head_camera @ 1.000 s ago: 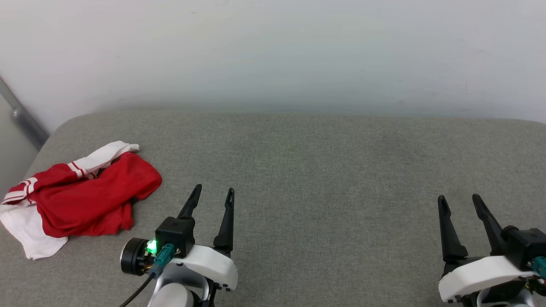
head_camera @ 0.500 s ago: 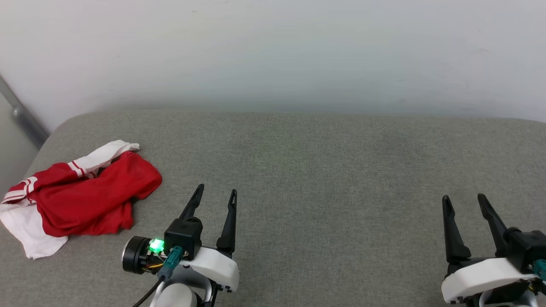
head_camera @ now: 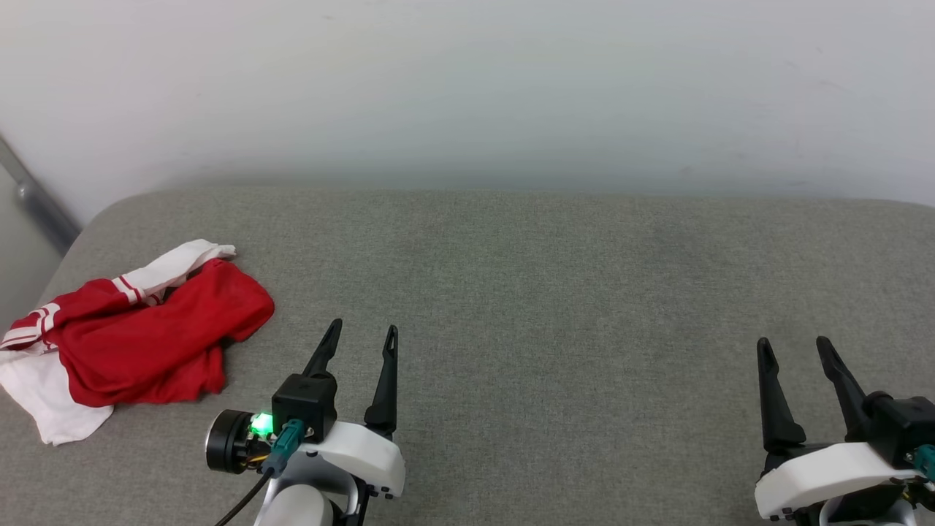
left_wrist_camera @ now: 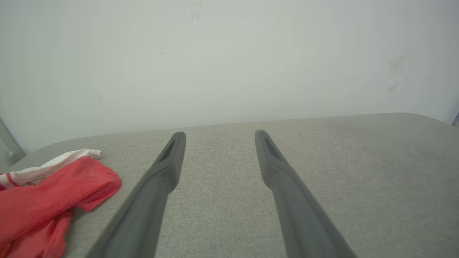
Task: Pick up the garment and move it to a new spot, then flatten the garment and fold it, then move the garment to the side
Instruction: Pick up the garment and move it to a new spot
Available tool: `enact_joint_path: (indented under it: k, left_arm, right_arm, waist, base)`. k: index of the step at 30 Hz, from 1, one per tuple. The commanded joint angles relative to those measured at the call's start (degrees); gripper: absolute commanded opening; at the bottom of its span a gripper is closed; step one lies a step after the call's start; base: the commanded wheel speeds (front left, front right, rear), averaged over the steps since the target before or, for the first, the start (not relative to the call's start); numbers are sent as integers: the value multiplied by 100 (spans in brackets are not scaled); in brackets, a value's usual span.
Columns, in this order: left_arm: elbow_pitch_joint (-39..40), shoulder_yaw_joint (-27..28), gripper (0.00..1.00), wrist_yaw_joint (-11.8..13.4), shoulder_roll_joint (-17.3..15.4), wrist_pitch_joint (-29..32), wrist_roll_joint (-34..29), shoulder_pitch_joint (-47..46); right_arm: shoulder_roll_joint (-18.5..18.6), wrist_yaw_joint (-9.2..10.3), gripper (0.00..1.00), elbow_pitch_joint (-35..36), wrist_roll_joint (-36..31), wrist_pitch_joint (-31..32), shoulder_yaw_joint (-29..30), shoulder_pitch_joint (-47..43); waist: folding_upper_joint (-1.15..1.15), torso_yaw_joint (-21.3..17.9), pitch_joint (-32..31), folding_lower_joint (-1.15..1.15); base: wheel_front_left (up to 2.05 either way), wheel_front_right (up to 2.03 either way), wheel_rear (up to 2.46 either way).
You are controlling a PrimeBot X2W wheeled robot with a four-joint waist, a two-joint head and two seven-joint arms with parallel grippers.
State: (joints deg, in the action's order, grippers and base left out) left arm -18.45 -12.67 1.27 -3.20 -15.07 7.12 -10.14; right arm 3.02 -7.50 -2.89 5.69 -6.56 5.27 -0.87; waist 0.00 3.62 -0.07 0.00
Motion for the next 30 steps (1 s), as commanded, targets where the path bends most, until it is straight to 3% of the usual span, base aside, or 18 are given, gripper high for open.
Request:
enact_joint_path:
  k: [1,11,30]
  left_arm:
    - [-14,9,100,27,4,-16,8,-71]
    - [-98,102,100,85,7,-16,49,-137]
    - [206,615,100,203,27,-15,264,-116]
  right_arm:
    - [-19,2,100,-22,40,-34,-1,62]
    - [-19,2,100,55,-180,-14,-114,115]
    - [54,2,100,233,-271,124,-609,389]
  waist:
    - [0,3,2,0]
    - [0,257,58,0]
    - [0,1940,345,0]
  base:
    - [0,0,0]
    - [0,0,0]
    - [0,0,0]
